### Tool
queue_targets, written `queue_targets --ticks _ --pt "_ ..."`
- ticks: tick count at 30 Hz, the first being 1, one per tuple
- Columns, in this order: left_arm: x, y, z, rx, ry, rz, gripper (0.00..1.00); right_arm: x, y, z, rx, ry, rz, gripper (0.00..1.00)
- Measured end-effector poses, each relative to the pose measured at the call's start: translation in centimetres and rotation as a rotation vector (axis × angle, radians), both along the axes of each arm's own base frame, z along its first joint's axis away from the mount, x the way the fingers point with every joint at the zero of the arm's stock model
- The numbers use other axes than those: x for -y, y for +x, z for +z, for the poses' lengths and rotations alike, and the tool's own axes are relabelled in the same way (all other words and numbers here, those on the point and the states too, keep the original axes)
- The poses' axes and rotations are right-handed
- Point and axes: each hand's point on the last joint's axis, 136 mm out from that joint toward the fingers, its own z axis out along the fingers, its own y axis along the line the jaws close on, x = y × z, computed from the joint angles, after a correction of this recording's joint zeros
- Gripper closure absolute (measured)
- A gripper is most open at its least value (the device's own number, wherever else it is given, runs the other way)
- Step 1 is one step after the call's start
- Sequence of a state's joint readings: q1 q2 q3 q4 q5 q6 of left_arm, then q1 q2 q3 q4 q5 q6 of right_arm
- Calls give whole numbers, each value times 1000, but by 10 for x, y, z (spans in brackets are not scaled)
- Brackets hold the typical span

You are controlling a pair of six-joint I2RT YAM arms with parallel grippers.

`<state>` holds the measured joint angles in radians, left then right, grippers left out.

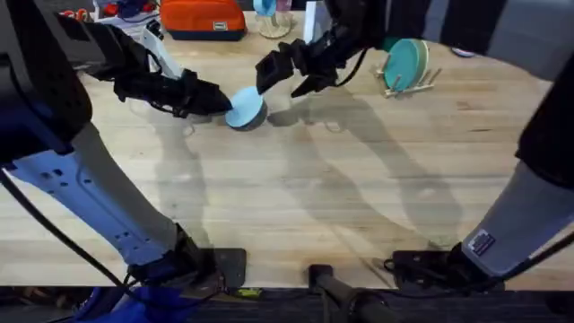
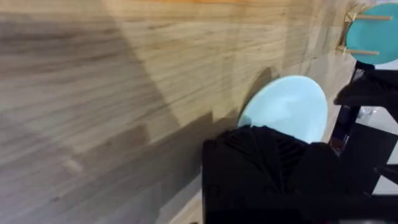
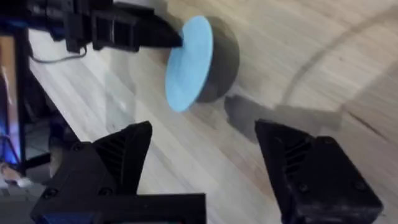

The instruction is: Pick up the plates from the table one by one and place each into a slot on the dish rack.

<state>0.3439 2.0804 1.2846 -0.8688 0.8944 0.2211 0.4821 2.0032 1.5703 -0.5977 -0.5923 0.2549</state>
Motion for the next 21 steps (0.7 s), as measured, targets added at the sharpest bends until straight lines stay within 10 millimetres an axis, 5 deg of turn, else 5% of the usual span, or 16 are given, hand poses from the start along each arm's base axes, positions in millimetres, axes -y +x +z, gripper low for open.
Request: queue_targets --ticks 21 --pt "0 0 0 0 0 0 961 -48 4 -27 -47 56 -51 7"
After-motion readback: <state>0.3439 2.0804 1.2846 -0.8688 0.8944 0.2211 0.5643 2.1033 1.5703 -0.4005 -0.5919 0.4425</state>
